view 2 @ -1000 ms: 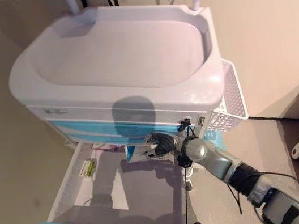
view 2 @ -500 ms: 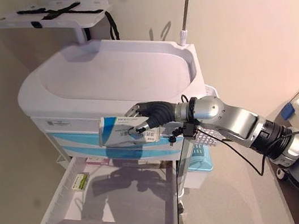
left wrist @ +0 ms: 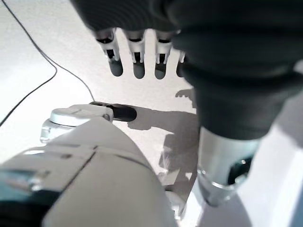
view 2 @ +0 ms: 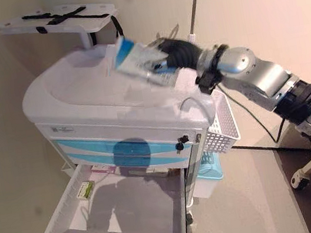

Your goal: Open the drawer and pick up the medicine

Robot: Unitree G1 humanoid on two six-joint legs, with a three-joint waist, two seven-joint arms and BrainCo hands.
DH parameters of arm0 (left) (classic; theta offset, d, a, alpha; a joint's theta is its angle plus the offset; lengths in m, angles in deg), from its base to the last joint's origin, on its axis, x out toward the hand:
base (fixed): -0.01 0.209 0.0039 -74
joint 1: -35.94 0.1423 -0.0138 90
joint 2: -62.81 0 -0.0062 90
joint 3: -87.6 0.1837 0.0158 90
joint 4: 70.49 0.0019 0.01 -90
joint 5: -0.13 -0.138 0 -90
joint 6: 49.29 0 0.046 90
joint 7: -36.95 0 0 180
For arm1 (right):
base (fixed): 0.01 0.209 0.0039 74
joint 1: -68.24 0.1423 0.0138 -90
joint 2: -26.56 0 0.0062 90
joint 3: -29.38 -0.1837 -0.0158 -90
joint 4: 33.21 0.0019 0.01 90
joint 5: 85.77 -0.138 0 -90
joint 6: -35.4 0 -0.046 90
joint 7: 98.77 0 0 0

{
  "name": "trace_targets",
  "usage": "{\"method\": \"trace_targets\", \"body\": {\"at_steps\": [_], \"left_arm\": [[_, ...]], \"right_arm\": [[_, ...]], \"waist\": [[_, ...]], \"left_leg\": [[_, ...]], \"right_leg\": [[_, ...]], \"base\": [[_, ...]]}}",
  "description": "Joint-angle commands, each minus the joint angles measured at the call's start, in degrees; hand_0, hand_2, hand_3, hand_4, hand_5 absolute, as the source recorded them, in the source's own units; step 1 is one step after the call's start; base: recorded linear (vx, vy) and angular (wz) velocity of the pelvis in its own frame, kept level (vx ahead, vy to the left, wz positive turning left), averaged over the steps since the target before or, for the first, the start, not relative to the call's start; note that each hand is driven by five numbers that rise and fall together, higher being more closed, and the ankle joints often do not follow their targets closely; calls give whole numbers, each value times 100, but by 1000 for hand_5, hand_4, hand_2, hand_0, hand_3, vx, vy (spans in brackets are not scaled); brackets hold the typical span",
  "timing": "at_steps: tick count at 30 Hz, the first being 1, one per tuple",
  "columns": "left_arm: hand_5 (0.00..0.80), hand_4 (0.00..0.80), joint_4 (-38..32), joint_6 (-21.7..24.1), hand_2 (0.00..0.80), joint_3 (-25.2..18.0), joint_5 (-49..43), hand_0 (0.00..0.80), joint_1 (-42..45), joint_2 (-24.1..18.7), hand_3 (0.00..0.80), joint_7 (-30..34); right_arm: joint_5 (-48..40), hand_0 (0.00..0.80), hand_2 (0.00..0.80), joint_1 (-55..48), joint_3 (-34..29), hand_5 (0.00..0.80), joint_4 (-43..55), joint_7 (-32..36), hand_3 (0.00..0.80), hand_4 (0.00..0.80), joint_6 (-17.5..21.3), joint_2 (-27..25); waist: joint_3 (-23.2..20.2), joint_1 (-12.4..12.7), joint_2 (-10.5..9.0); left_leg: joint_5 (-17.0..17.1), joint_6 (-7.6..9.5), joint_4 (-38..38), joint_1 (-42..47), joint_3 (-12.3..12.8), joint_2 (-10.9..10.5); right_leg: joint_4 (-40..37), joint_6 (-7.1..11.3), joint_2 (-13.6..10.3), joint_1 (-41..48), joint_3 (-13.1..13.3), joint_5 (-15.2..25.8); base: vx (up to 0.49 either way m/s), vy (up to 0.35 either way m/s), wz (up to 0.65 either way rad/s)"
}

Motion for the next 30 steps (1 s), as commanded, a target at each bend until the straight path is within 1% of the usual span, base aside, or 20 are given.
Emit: {"method": "trace_targets", "body": {"at_steps": [1,3,4,5,8,12,13,14,15,16,18,19,20,21,23,27,30], "left_arm": [[0,0,363,59,0,117,178,0,-234,-251,0,-89],[0,0,400,25,0,115,223,0,-219,-249,0,-143],[0,0,407,14,0,114,217,0,-223,-256,0,-158],[0,0,415,12,0,123,244,0,-232,-257,0,-194],[0,0,416,-18,0,130,283,0,-236,-270,0,-254],[0,0,380,-29,0,171,346,0,-256,-245,0,-317],[0,0,350,-22,0,208,372,0,-274,-236,0,-353],[0,0,330,-15,0,235,372,0,-306,-237,0,-376],[0,0,275,3,0,289,410,0,-394,-248,0,-424],[0,0,275,3,0,288,410,0,-396,-247,0,-424],[0,0,170,38,0,364,484,0,-493,-252,0,-491],[0,0,68,84,0,423,546,0,-576,-272,0,-542],[0,0,22,107,0,456,570,0,-625,-266,0,-579],[0,0,22,106,0,455,571,0,-629,-263,0,-579],[0,0,-52,146,0,530,605,0,-714,-264,0,-613],[0,0,-152,221,0,727,682,0,-933,-228,0,-698],[0,0,-179,245,0,782,704,0,-994,-215,0,-706]], "right_arm": [[413,800,800,725,-447,800,-722,-576,800,800,280,55],[732,800,800,754,-741,800,-1175,-864,800,800,295,245],[980,800,800,791,-770,800,-1290,-878,800,800,272,293],[1202,800,800,794,-909,800,-1573,-1084,800,800,243,397],[1826,800,800,972,-968,800,-2007,-1283,800,800,137,597],[2522,800,800,1014,-1234,800,-2414,-1558,800,800,78,917],[2593,800,800,1037,-1329,800,-2536,-1678,800,800,87,1037],[2851,800,800,1103,-1338,800,-2651,-1729,800,800,61,1113],[3267,800,800,1273,-1341,800,-2878,-1903,800,800,7,1204],[3268,800,800,1276,-1341,800,-2878,-1904,800,800,7,1205],[3769,800,800,1427,-1333,800,-3072,-2076,800,800,-48,1291],[4228,800,800,1599,-1282,800,-3253,-2178,800,800,-114,1336],[4458,800,800,1690,-1246,800,-3364,-2257,800,800,-156,1354],[4459,800,800,1698,-1242,800,-3368,-2257,800,800,-155,1354],[4736,800,800,1800,-1155,800,-3512,-2304,800,800,-183,1394],[5013,800,800,1940,-1011,800,-4058,-2356,800,800,-181,1616],[5111,800,800,1971,-949,800,-4241,-2358,800,800,-174,1681]], "waist": [[145,139,-279],[195,174,-280],[215,195,-281],[245,223,-276],[320,282,-275],[506,380,-222],[588,413,-199],[677,439,-171],[853,462,-104],[850,455,-105],[1065,479,-13],[1256,517,59],[1346,530,91],[1342,524,92],[1478,546,136],[1736,629,197],[1792,652,206]], "left_leg": [[-387,145,206,35,-30,-307],[-392,160,224,19,-93,-322],[-396,167,234,2,-123,-328],[-397,172,250,-23,-150,-336],[-400,189,308,-123,-275,-365],[-429,222,510,-349,-477,-437],[-450,241,611,-436,-535,-470],[-473,260,716,-546,-600,-509],[-518,289,957,-757,-739,-593],[-524,290,973,-773,-744,-596],[-592,325,1302,-1053,-897,-718],[-647,352,1574,-1278,-1010,-787],[-674,363,1700,-1397,-1059,-832],[-680,363,1718,-1416,-1062,-836],[-702,373,1901,-1622,-1119,-886],[-727,375,2180,-1960,-1220,-963],[-737,375,2242,-2037,-1245,-975]], "right_leg": [[198,200,40,48,-193,-202],[230,191,31,53,-230,-227],[241,189,29,53,-261,-237],[262,182,22,47,-289,-247],[320,166,2,11,-375,-284],[569,136,-59,-123,-514,-387],[700,122,-82,-197,-550,-426],[843,106,-106,-293,-583,-480],[1139,79,-161,-492,-640,-573],[1153,80,-165,-505,-645,-581],[1520,43,-241,-750,-719,-699],[1849,8,-339,-973,-769,-782],[1994,-7,-385,-1098,-797,-823],[2013,-6,-390,-1116,-800,-832],[2223,-27,-452,-1286,-824,-880],[2540,-38,-569,-1535,-886,-954],[2600,-38,-588,-1599,-881,-967]], "base": [[22,1,8],[18,1,20],[9,3,19],[2,-3,14],[1,-2,16],[-16,4,28],[-69,12,32],[-120,35,26],[-104,33,20],[-117,42,41],[-131,34,56],[-161,32,47],[-123,23,40],[-77,16,46],[-75,13,39],[-62,11,24],[-23,4,9]]}}
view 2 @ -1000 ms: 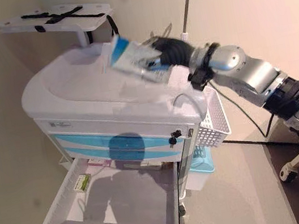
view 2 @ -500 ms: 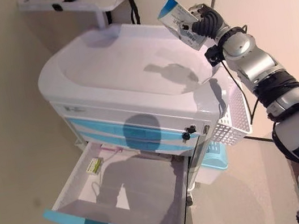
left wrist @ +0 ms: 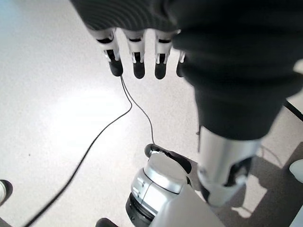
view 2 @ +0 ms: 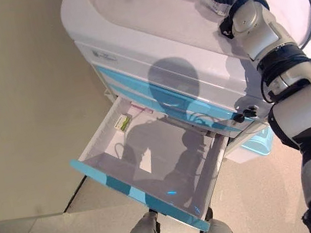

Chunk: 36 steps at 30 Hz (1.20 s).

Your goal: Open the drawer and pick up the medicine

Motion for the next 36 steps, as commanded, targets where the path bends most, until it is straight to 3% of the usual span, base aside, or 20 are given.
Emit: {"method": "trace_targets", "body": {"at_steps": [1,5,6,7,15,20,28,36], "left_arm": [[0,0,-41,124,0,67,223,0,-166,-157,0,-119],[0,0,-100,162,0,117,225,0,-269,-144,0,-148],[0,0,-112,183,0,103,257,0,-298,-158,0,-170],[0,0,-112,183,0,102,257,0,-298,-157,0,-170],[0,0,-117,217,0,38,312,0,-342,-174,0,-214],[0,0,-93,228,0,-56,304,0,-332,-196,0,-219],[0,0,-40,206,0,-207,140,0,-227,-222,0,-206],[0,0,26,116,0,-450,-210,0,-117,-207,0,-203]], "right_arm": [[258,800,800,116,312,800,-53,-24,800,800,73,174],[791,800,800,133,563,800,-95,-41,800,800,40,245],[944,207,207,147,645,207,-84,17,207,207,-10,297],[944,0,0,148,646,0,-84,17,0,0,-11,299],[1163,0,0,264,744,0,121,-7,0,0,-25,558],[814,0,0,252,510,0,539,-65,0,0,22,565],[90,0,0,-198,-558,0,1807,-674,0,0,350,310],[-493,0,0,-1429,-2095,0,3279,-1300,0,0,874,52]], "waist": [[55,29,-167],[169,63,-149],[169,57,-153],[166,55,-153],[150,18,-190],[125,-34,-198],[-19,-134,-201],[-352,-284,-95]], "left_leg": [[-774,325,820,-31,52,-413],[-802,326,869,-65,12,-430],[-774,322,839,-84,4,-434],[-772,322,837,-87,2,-434],[-719,311,684,-18,14,-417],[-718,307,640,58,46,-398],[-741,326,531,228,241,-304],[-810,343,270,670,540,-212]], "right_leg": [[-32,12,0,157,28,320],[37,14,-25,121,35,294],[9,16,-28,104,32,321],[6,16,-28,102,30,323],[-76,31,-7,106,76,357],[-117,30,13,133,139,370],[-331,61,103,218,320,438],[-734,138,228,547,539,512]], "base": [[-19,-1,3],[0,1,1],[-1,2,5],[-1,10,3],[0,0,0],[0,0,0],[1,-3,-12],[42,6,-19]]}}
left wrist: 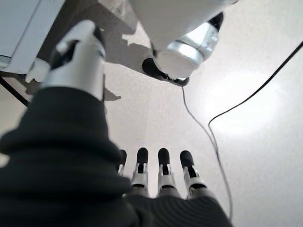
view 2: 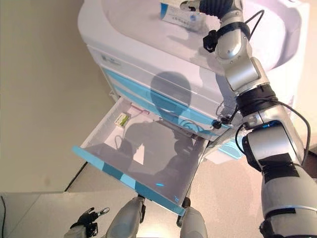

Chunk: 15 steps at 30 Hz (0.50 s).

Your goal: Open the drawer and pick up the medicine

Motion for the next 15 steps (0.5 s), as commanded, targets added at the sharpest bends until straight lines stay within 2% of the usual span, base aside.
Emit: {"method": "trace_targets", "body": {"at_steps": [1,7,12,15], "left_arm": [[0,0,334,6,0,-67,-341,0,25,-169,0,-73],[0,0,395,-72,0,-90,-603,0,137,-83,0,-53],[0,0,390,-73,0,-65,-739,0,227,140,0,-22],[0,0,328,-71,0,-107,-809,0,266,245,0,8]], "right_arm": [[-425,0,0,-143,-403,0,490,-368,0,0,546,-221],[-1367,0,0,-1150,-1348,0,752,-648,0,0,1074,71],[-1878,0,0,-2576,-2261,0,676,-872,0,0,1536,465],[-1925,0,0,-3468,-2615,0,621,-861,0,0,1527,566]], "waist": [[-263,-91,-104],[-547,-239,-21],[-782,-374,57],[-912,-440,76]], "left_leg": [[-706,332,311,285,171,-344],[-698,326,-77,776,508,-276],[-689,361,-420,1158,876,-173],[-688,370,-598,1344,1025,-143]], "right_leg": [[-555,125,94,358,126,378],[-1079,207,203,765,341,522],[-1542,296,255,1027,574,745],[-1860,336,271,1178,654,882]], "base": [[61,10,-14],[71,19,-29],[66,26,-49],[48,14,-33]]}}
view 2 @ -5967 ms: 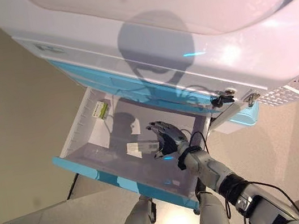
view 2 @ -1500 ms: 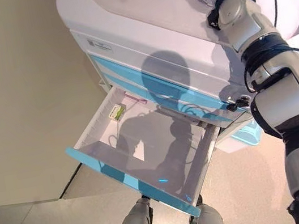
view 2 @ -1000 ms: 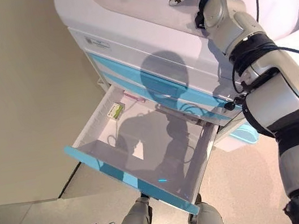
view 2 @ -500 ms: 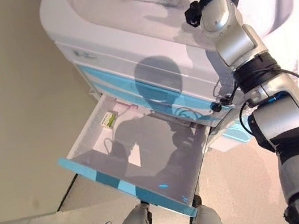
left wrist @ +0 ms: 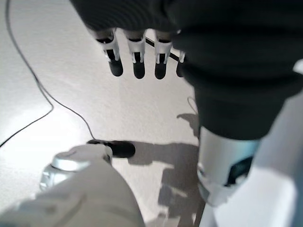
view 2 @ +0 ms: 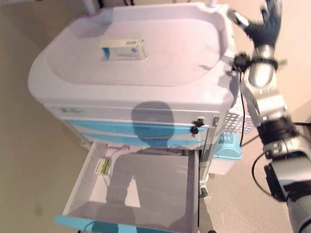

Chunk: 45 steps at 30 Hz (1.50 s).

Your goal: Open the drawer and pick up the medicine

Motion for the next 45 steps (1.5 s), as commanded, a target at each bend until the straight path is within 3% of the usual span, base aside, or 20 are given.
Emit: {"method": "trace_targets", "body": {"at_steps": [1,3,9,11,13,16,19,24,29,31,34,40,45], "left_arm": [[0,0,239,45,0,-118,-232,0,-237,-13,0,-5],[0,0,211,56,0,-213,-305,0,-168,57,0,18],[0,0,162,60,0,-251,-494,0,-152,97,0,79],[0,0,187,70,0,-219,-594,0,-160,101,0,76],[0,0,119,83,0,-155,-803,0,-134,45,0,141],[0,0,218,48,0,-101,-1069,0,-131,-50,0,211],[0,0,262,28,0,82,-1486,0,-127,-207,0,293],[0,0,322,-32,0,222,-1821,0,-202,-314,0,349],[0,0,244,-29,0,748,-2578,0,-295,-512,0,633],[0,0,-150,33,0,1329,-3149,0,-314,-684,0,947],[0,0,-577,76,0,1517,-3226,0,-287,-858,0,995],[0,0,-2599,134,0,1811,-2776,0,-472,-1602,0,1141],[0,0,-3307,88,0,1883,-2621,0,-1125,-2028,0,972]], "right_arm": [[-179,0,0,-245,-346,0,38,-43,0,0,436,-48],[-268,0,0,-1230,-608,0,-41,110,0,0,412,247],[-120,0,0,-2660,-821,0,-926,433,0,0,119,592],[45,0,0,-3044,-670,0,-1434,633,0,0,-40,694],[1094,0,0,-3434,-30,0,-2115,1004,0,0,-448,499],[1475,0,0,-3623,282,0,-2412,1298,0,0,-644,399],[1925,0,0,-3720,898,0,-3370,1790,0,0,-864,526],[1674,0,0,-3735,976,0,-3939,2088,0,0,-973,812],[1914,0,0,-3736,1275,0,-4187,2351,0,0,-1061,909],[2057,0,0,-3687,1432,0,-4214,2520,0,0,-1089,834],[2176,0,0,-3624,1558,0,-4146,2607,0,0,-1107,754],[2415,0,0,-3181,1846,0,-4054,2655,0,0,-1135,368],[2311,0,0,-2811,1874,0,-3956,2582,0,0,-1137,234]], "waist": [[-2,0,-140],[-71,-103,-123],[-145,-283,-121],[-156,-362,-130],[-132,-426,-142],[-155,-469,-159],[-153,-482,-166],[-152,-504,-153],[-131,-561,-87],[-39,-622,-10],[99,-641,47],[682,-599,219],[977,-599,223]], "left_leg": [[-672,279,401,29,78,-351],[-648,275,227,191,239,-330],[-516,223,-54,376,241,-296],[-482,204,-111,413,217,-287],[-475,187,-144,478,202,-270],[-464,175,-160,491,208,-255],[-480,162,-117,501,202,-230],[-490,164,-106,531,183,-213],[-501,161,-90,535,149,-206],[-558,188,29,462,140,-217],[-608,213,206,305,136,-248],[-718,240,1088,-730,-21,-425],[-819,282,1791,-1562,-42,-450]], "right_leg": [[-390,238,39,191,-39,231],[-569,272,75,277,29,316],[-673,263,122,423,-45,338],[-651,254,132,449,-77,325],[-624,242,150,494,-102,305],[-623,225,156,498,-120,306],[-588,208,175,500,-116,278],[-532,179,188,516,-126,214],[-443,149,202,502,-134,146],[-287,136,191,390,-76,98],[-106,117,176,219,-29,55],[631,40,52,-717,12,-31],[1341,-21,-54,-1480,7,-162]], "base": [[48,10,-32],[39,15,-40],[9,-15,-24],[-9,-21,10],[-8,-12,2],[2,-24,-1],[7,-37,-3],[2,-6,0],[21,-6,4],[0,0,0],[-41,22,0],[-179,33,6],[-213,18,12]]}}
